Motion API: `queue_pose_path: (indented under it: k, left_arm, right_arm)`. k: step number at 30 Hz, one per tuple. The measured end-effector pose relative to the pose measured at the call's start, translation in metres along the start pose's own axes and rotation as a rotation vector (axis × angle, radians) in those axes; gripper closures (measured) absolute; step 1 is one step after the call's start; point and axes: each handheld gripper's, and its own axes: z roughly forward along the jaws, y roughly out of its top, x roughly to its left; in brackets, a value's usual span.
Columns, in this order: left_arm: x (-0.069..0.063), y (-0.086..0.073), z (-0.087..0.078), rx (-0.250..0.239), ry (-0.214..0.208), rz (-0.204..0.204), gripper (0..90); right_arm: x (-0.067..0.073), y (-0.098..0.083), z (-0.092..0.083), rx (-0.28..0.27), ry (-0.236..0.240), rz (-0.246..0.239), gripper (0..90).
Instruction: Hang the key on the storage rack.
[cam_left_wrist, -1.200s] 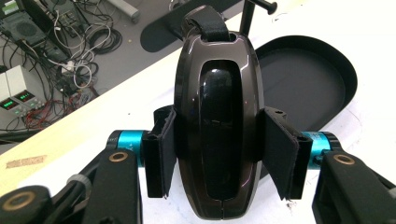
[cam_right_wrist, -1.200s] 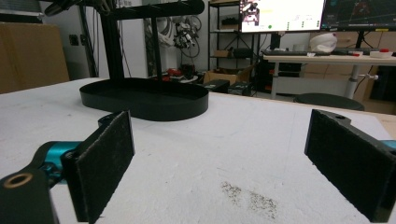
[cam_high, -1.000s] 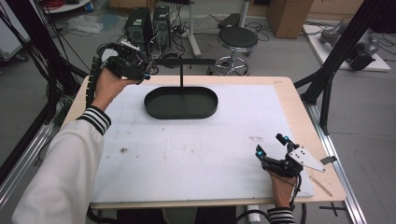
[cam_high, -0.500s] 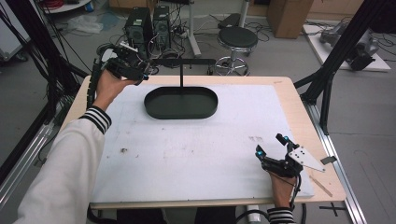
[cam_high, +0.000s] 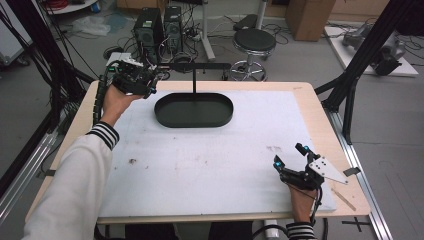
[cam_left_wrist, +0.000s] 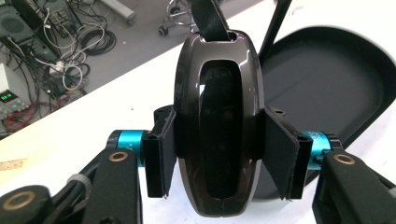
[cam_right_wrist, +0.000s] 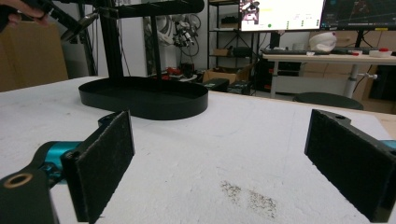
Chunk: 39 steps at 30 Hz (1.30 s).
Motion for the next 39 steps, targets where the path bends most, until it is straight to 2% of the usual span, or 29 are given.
queue_pose_path:
  k: [1,4,6,11,13,14,15,17,18,19,20,23,26,31,36,39]
  left_arm:
    - [0.000,-0.001,0.002,0.014,0.002,0.010,48.5]
    - [-0.001,-0.008,0.008,-0.007,-0.007,0.004,48.5]
    - [-0.002,-0.011,0.012,0.008,-0.001,0.013,48.5]
    - [-0.004,-0.016,0.019,0.018,-0.005,0.079,48.2]
    - [-0.006,-0.017,0.021,0.005,-0.007,0.101,48.0]
    - [-0.007,-0.018,0.021,-0.009,-0.002,0.100,47.7]
    - [-0.008,-0.019,0.021,-0.044,-0.004,0.091,46.4]
    - [-0.007,-0.019,0.019,-0.091,-0.036,0.066,38.8]
    - [-0.007,-0.019,0.019,-0.104,-0.049,0.069,33.1]
    - [-0.007,-0.020,0.018,-0.115,-0.056,0.061,21.9]
    - [-0.006,-0.021,0.017,-0.139,-0.072,0.051,14.7]
    - [-0.007,-0.027,0.009,-0.227,-0.082,0.056,1.7]
    - [-0.007,-0.035,-0.003,-0.284,-0.110,0.073,1.7]
    - [-0.008,-0.057,-0.029,-0.370,-0.117,0.066,1.7]
    - [-0.017,-0.089,-0.057,-0.441,-0.102,0.075,1.7]
    - [-0.026,-0.117,-0.075,-0.481,-0.098,0.074,1.7]
  right_arm:
    - [0.000,0.000,0.000,0.000,-0.001,0.000,7.3]
    - [0.000,0.000,0.000,-0.001,-0.003,0.000,7.3]
    - [0.000,0.000,0.000,0.000,-0.001,0.000,7.3]
    - [0.000,0.000,0.000,0.000,-0.003,-0.001,7.3]
    - [0.000,0.000,0.000,0.000,-0.003,0.000,7.3]
    - [0.000,0.000,0.000,0.001,-0.001,0.001,7.3]
    - [0.000,0.000,0.000,0.000,-0.001,0.002,7.3]
    - [0.000,0.000,0.000,0.001,-0.001,0.000,7.3]
    - [0.000,0.000,0.000,0.001,-0.001,0.000,7.3]
    - [0.000,0.000,0.000,0.000,-0.001,0.001,7.3]
    - [0.000,0.000,0.000,0.000,-0.001,0.000,7.3]
    - [0.000,0.000,0.000,-0.001,0.000,0.000,7.3]
    - [0.000,0.000,0.000,0.002,0.004,0.006,7.3]
    - [0.000,0.000,0.000,-0.004,0.003,-0.008,7.3]
    - [0.000,0.000,0.000,-0.003,0.003,-0.006,7.3]
    - [0.001,0.000,0.000,0.000,-0.001,-0.005,7.3]
